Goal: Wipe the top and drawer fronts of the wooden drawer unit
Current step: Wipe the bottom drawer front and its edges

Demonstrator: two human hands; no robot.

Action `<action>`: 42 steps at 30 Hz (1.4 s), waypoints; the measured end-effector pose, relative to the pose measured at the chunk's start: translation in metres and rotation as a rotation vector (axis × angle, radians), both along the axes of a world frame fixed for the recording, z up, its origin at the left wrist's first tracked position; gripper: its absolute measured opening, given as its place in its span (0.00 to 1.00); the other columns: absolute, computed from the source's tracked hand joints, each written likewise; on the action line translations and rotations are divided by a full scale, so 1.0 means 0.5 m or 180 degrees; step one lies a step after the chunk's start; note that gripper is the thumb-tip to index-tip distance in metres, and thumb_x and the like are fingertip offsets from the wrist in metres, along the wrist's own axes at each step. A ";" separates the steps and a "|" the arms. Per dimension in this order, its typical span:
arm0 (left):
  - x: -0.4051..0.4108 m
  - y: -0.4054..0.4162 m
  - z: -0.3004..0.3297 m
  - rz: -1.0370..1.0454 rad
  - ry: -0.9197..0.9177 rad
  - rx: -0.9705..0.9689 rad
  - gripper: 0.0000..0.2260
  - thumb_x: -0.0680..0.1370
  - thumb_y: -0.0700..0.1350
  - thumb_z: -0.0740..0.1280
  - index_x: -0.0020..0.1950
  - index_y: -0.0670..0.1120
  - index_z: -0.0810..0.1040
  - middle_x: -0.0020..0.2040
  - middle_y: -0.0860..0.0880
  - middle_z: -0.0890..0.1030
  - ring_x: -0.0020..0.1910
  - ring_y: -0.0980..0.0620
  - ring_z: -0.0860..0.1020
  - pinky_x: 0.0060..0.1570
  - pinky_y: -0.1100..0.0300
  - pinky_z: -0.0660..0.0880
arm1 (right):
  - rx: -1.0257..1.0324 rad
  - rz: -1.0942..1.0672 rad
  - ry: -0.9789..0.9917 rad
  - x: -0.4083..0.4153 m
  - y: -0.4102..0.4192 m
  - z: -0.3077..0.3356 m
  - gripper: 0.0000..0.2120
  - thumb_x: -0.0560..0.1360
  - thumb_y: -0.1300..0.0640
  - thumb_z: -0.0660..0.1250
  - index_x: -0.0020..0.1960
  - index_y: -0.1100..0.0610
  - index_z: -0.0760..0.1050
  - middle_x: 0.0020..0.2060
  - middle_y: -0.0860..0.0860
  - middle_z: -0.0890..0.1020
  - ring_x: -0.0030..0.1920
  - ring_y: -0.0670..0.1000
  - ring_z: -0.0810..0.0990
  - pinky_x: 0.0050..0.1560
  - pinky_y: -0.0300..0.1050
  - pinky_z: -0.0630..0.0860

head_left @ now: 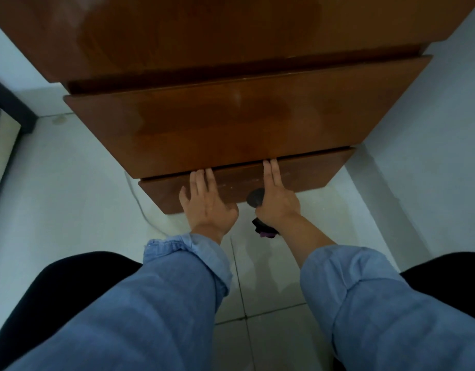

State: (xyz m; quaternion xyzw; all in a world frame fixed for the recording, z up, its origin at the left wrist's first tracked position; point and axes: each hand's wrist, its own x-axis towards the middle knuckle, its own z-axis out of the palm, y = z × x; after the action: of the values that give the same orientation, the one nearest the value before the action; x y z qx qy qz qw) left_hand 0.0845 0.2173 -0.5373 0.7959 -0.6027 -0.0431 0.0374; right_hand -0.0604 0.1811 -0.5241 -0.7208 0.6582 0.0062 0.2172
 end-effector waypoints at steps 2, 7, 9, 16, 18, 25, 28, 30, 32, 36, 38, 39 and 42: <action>0.000 0.002 -0.004 -0.0021 -0.0063 0.0027 0.43 0.72 0.58 0.62 0.78 0.43 0.44 0.77 0.44 0.52 0.77 0.46 0.46 0.74 0.40 0.46 | -0.0056 -0.0027 0.0015 -0.002 -0.002 -0.006 0.49 0.70 0.61 0.66 0.76 0.50 0.32 0.75 0.44 0.33 0.34 0.56 0.73 0.32 0.44 0.66; -0.001 0.000 -0.015 0.0002 -0.0364 0.0029 0.43 0.71 0.58 0.62 0.77 0.43 0.44 0.76 0.43 0.54 0.77 0.44 0.47 0.72 0.37 0.41 | -0.0192 0.0009 0.0209 0.005 -0.007 -0.023 0.52 0.69 0.63 0.67 0.75 0.47 0.31 0.75 0.47 0.32 0.35 0.55 0.73 0.31 0.43 0.68; -0.005 -0.009 -0.016 0.0098 -0.0282 -0.0020 0.41 0.71 0.58 0.62 0.77 0.43 0.48 0.73 0.43 0.57 0.76 0.43 0.50 0.72 0.37 0.43 | -0.0187 0.0028 0.0263 0.015 -0.018 -0.026 0.50 0.70 0.62 0.67 0.76 0.47 0.33 0.76 0.49 0.34 0.38 0.55 0.72 0.33 0.44 0.69; -0.011 -0.016 -0.020 0.0184 -0.0197 -0.0133 0.39 0.69 0.61 0.62 0.74 0.44 0.56 0.71 0.44 0.60 0.74 0.45 0.53 0.63 0.42 0.58 | -0.0280 0.0157 0.0556 0.013 -0.026 -0.030 0.48 0.69 0.61 0.68 0.76 0.50 0.38 0.76 0.47 0.39 0.36 0.55 0.70 0.33 0.43 0.68; -0.009 -0.015 -0.013 0.0161 -0.0171 -0.0165 0.38 0.69 0.62 0.61 0.74 0.45 0.59 0.70 0.44 0.61 0.73 0.45 0.55 0.61 0.44 0.59 | -0.0295 0.0167 0.0586 0.014 -0.026 -0.022 0.47 0.69 0.60 0.68 0.77 0.50 0.40 0.76 0.48 0.40 0.37 0.55 0.71 0.33 0.44 0.69; 0.005 -0.018 0.019 0.0071 -0.0171 -0.0132 0.34 0.69 0.65 0.58 0.69 0.47 0.66 0.63 0.45 0.63 0.66 0.46 0.63 0.58 0.45 0.60 | -0.0141 0.0333 0.0648 0.008 -0.033 0.020 0.42 0.72 0.53 0.67 0.77 0.51 0.45 0.74 0.49 0.46 0.48 0.60 0.78 0.37 0.45 0.70; 0.006 -0.022 0.029 0.0064 -0.0124 -0.0082 0.32 0.71 0.65 0.58 0.68 0.47 0.68 0.63 0.46 0.65 0.65 0.46 0.65 0.58 0.45 0.60 | -0.0031 0.0387 0.0701 0.006 -0.036 0.033 0.41 0.73 0.52 0.67 0.77 0.50 0.46 0.75 0.48 0.45 0.53 0.60 0.77 0.39 0.46 0.70; 0.009 -0.023 0.037 0.0049 -0.0102 -0.0110 0.31 0.71 0.65 0.57 0.67 0.47 0.70 0.61 0.46 0.66 0.63 0.46 0.66 0.57 0.46 0.59 | 0.0049 0.0391 0.0728 0.006 -0.038 0.042 0.41 0.73 0.51 0.68 0.77 0.50 0.46 0.75 0.47 0.45 0.54 0.60 0.77 0.40 0.46 0.70; 0.010 -0.024 0.044 0.0019 -0.0157 -0.0108 0.30 0.72 0.64 0.56 0.66 0.47 0.71 0.59 0.46 0.67 0.60 0.46 0.66 0.56 0.46 0.59 | 0.0095 0.0437 0.0776 0.005 -0.043 0.050 0.41 0.72 0.50 0.68 0.77 0.50 0.47 0.75 0.48 0.45 0.54 0.60 0.77 0.40 0.46 0.71; 0.007 -0.027 0.055 0.0072 -0.0275 -0.0025 0.30 0.72 0.65 0.53 0.63 0.46 0.74 0.55 0.46 0.69 0.56 0.45 0.68 0.54 0.47 0.59 | 0.0164 0.0497 0.0849 0.009 -0.052 0.061 0.38 0.73 0.49 0.66 0.77 0.51 0.49 0.74 0.49 0.47 0.56 0.59 0.76 0.42 0.46 0.71; 0.003 -0.026 0.061 0.0077 -0.0286 -0.0015 0.30 0.72 0.66 0.52 0.61 0.46 0.75 0.54 0.46 0.70 0.55 0.44 0.68 0.53 0.47 0.59 | 0.0185 0.0521 0.0909 0.010 -0.054 0.061 0.38 0.74 0.49 0.65 0.77 0.51 0.49 0.74 0.49 0.47 0.57 0.59 0.75 0.42 0.47 0.72; 0.002 -0.027 0.065 0.0081 -0.0271 -0.0008 0.30 0.72 0.66 0.52 0.60 0.46 0.76 0.54 0.46 0.70 0.55 0.44 0.69 0.53 0.46 0.59 | 0.0182 0.0531 0.0936 0.010 -0.056 0.062 0.38 0.74 0.50 0.65 0.77 0.51 0.49 0.74 0.49 0.47 0.58 0.59 0.75 0.43 0.47 0.71; 0.002 -0.029 0.080 0.0065 -0.0227 0.0191 0.31 0.72 0.67 0.52 0.62 0.47 0.75 0.55 0.46 0.70 0.56 0.44 0.69 0.55 0.45 0.59 | 0.0294 0.0501 0.0769 0.002 -0.060 0.064 0.38 0.73 0.51 0.65 0.77 0.49 0.48 0.75 0.49 0.45 0.60 0.60 0.73 0.45 0.48 0.72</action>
State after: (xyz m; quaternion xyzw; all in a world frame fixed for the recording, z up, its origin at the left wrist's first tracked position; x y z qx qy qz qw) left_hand 0.0852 0.2027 -0.4972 0.8038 -0.5939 -0.0324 -0.0075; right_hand -0.0593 0.1510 -0.4922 -0.7534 0.6201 0.1402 0.1681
